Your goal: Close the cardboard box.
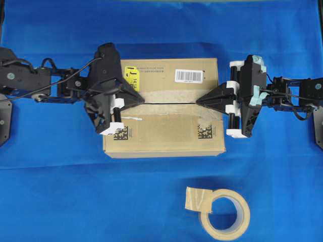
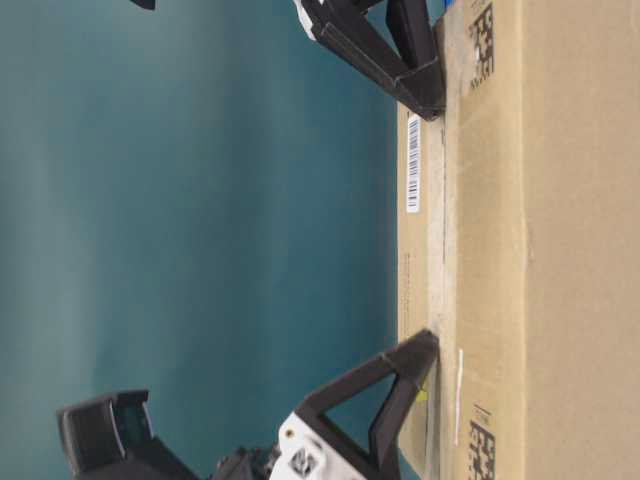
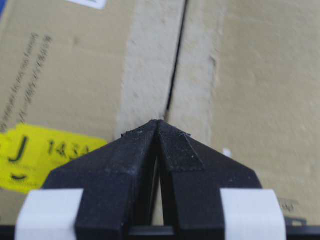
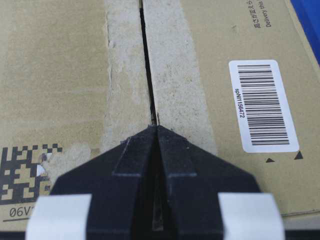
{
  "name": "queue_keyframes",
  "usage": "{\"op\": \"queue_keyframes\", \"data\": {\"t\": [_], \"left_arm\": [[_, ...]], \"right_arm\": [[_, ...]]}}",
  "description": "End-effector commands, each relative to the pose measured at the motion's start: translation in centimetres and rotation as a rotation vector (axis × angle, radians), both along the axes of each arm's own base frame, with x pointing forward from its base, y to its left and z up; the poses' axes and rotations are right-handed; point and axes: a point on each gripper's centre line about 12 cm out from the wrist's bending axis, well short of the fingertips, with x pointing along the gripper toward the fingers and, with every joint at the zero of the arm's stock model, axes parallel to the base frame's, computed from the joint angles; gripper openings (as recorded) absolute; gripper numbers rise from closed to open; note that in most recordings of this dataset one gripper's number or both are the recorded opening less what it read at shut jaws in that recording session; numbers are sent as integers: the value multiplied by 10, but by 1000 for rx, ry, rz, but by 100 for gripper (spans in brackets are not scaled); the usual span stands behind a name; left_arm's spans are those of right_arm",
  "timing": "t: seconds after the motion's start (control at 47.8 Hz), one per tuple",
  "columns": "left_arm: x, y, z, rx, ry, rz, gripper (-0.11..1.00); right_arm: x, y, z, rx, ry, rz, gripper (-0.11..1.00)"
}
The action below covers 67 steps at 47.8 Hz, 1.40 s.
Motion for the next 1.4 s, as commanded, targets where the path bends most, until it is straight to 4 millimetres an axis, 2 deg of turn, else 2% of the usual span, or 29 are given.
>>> {"op": "queue_keyframes", "data": {"t": [0.0, 0.334, 0.69, 1.087, 1.38], "left_arm": [[-4, -5, 10, 2, -44, -12, 0], [-23, -9, 15, 48, -198, -38, 0], [-58, -12, -8, 91, -352, -50, 0], [-55, -9, -27, 117, -344, -48, 0], [-55, -5, -28, 122, -341, -35, 0]], "right_arm": [[1, -5, 1, 0, -5, -17, 0], [1, -6, 2, -1, -11, -19, 0], [1, -6, 3, -1, -21, -21, 0], [1, -6, 3, 1, -29, -24, 0], [1, -6, 4, 0, -31, -23, 0]]}}
